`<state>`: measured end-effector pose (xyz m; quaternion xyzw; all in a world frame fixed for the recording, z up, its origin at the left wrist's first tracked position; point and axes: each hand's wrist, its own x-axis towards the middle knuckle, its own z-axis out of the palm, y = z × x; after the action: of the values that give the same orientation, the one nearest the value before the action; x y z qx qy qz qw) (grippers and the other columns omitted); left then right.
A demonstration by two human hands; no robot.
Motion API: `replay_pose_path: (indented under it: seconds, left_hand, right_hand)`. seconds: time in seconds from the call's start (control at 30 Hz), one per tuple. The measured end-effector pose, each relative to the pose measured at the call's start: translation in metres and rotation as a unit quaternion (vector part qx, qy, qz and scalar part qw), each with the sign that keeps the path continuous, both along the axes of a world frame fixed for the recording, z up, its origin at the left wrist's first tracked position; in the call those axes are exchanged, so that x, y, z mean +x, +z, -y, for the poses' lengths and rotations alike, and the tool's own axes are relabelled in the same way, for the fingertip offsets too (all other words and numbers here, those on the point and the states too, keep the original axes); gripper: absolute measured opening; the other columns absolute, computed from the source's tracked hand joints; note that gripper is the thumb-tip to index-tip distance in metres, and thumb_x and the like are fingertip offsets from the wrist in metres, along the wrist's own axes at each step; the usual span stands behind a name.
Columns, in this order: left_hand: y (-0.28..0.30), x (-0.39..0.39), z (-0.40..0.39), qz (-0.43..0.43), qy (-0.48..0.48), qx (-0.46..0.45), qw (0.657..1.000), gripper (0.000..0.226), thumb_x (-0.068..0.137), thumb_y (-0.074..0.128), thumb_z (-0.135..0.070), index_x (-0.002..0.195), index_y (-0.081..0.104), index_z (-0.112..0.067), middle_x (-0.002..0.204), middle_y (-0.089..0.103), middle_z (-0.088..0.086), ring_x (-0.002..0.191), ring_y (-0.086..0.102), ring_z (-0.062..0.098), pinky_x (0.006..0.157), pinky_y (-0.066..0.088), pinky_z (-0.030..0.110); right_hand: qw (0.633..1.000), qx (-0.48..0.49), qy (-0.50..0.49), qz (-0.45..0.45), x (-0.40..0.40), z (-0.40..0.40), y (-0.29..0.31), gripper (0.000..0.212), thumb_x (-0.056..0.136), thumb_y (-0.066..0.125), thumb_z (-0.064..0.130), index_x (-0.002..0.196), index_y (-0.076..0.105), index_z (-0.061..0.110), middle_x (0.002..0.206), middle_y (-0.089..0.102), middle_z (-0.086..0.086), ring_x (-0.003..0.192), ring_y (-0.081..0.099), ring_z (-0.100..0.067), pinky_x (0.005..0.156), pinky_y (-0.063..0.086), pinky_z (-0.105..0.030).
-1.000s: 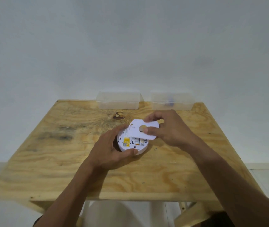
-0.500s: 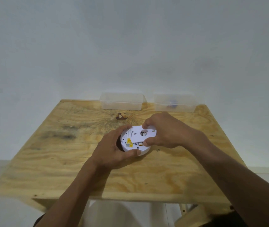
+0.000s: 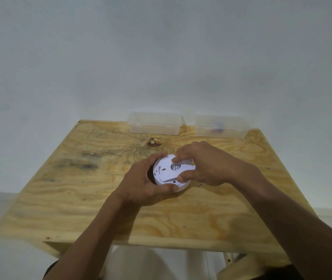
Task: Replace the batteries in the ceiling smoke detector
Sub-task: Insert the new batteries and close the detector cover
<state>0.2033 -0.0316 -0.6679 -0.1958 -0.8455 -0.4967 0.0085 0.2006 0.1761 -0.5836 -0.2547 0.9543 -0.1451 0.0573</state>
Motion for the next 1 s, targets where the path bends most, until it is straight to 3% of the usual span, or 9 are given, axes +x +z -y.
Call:
replay_pose_path:
  seconds: [0.13, 0.53, 0.73, 0.87, 1.0]
  left_hand:
    - [-0.002, -0.002, 0.001, 0.005, 0.000, -0.004, 1.000, 0.089, 0.058, 0.089, -0.053, 0.137, 0.055, -0.032, 0.122, 0.070, -0.014, 0.108, 0.069, 0.007, 0.088, 0.061, 0.037]
    - [0.001, -0.001, 0.000, 0.008, -0.005, 0.005, 1.000, 0.086, 0.054, 0.086, -0.057, 0.132, 0.055, -0.037, 0.121, 0.069, -0.018, 0.106, 0.068, 0.000, 0.088, 0.058, 0.024]
    - [0.001, -0.001, 0.000, 0.014, -0.001, 0.009, 1.000, 0.088, 0.054, 0.086, -0.057, 0.133, 0.056, -0.034, 0.121, 0.069, -0.016, 0.107, 0.067, 0.000, 0.089, 0.058, 0.025]
    - [-0.001, -0.001, 0.000, 0.019, 0.005, 0.012, 1.000, 0.090, 0.054, 0.087, -0.054, 0.135, 0.057, -0.029, 0.122, 0.070, -0.013, 0.108, 0.068, 0.003, 0.092, 0.058, 0.033]
    - [0.001, 0.000, -0.001, 0.017, 0.009, 0.003, 1.000, 0.090, 0.052, 0.085, -0.058, 0.134, 0.057, -0.031, 0.120, 0.069, -0.016, 0.106, 0.067, -0.001, 0.090, 0.059, 0.030]
  right_hand:
    - [1.000, -0.021, 0.012, 0.003, -0.002, 0.001, -0.003, 0.040, 0.084, 0.074, 0.040, 0.122, 0.068, 0.031, 0.121, 0.064, 0.009, 0.097, 0.050, -0.010, 0.073, 0.040, -0.028]
    - [0.999, -0.019, 0.008, 0.032, -0.009, 0.001, -0.012, 0.048, 0.084, 0.076, 0.037, 0.129, 0.066, 0.023, 0.134, 0.060, 0.004, 0.117, 0.052, -0.017, 0.092, 0.046, -0.037]
    - [0.999, 0.002, 0.004, 0.037, -0.008, -0.001, -0.014, 0.049, 0.092, 0.066, 0.037, 0.138, 0.057, 0.024, 0.146, 0.045, 0.002, 0.131, 0.029, -0.020, 0.104, 0.034, -0.038]
    - [0.999, -0.021, -0.007, 0.035, -0.008, 0.000, -0.014, 0.048, 0.088, 0.073, 0.033, 0.134, 0.062, 0.023, 0.142, 0.052, 0.002, 0.126, 0.042, -0.018, 0.099, 0.040, -0.036]
    - [0.996, -0.067, -0.044, 0.035, -0.008, -0.002, -0.015, 0.051, 0.082, 0.079, 0.033, 0.129, 0.064, 0.025, 0.135, 0.059, 0.005, 0.118, 0.051, -0.016, 0.092, 0.044, -0.033]
